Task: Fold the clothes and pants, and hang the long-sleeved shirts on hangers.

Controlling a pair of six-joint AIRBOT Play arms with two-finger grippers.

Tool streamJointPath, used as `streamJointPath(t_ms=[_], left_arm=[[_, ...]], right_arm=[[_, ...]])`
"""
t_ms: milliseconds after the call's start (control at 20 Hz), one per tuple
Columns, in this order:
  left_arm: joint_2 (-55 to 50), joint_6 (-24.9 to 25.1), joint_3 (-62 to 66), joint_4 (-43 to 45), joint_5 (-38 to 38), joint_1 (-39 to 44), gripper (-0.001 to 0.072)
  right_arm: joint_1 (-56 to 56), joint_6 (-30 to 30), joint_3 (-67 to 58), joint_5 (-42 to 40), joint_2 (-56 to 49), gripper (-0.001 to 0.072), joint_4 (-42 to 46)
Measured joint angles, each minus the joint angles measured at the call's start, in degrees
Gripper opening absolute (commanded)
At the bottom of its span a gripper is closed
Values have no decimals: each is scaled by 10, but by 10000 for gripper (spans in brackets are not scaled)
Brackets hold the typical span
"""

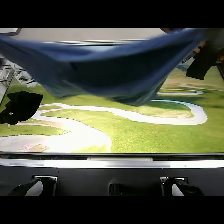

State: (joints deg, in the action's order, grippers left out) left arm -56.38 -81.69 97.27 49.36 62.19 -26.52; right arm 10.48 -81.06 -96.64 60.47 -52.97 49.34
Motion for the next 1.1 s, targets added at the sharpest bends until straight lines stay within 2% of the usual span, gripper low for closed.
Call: streamJointPath(t_ms=[250,500,600,850,950,1100], left_arm=[[125,-118,56,151,0,1,19],[172,-160,65,228,14,2,20],[158,-156,55,226,43,2,20],[49,-87,-33,157,87,21,20],[-18,-56,-76,145,82,46,20],[-146,-21,-118,136,37,92,20]], right_arm=[[0,-73,-106,-8,84,25,86],[0,-144,-127,-7,117,25,155],[0,-162,-129,19,98,26,170],[0,-196,-129,168,-56,26,190],[0,-198,-128,216,-142,26,197],[0,-200,-128,240,-269,26,205]])
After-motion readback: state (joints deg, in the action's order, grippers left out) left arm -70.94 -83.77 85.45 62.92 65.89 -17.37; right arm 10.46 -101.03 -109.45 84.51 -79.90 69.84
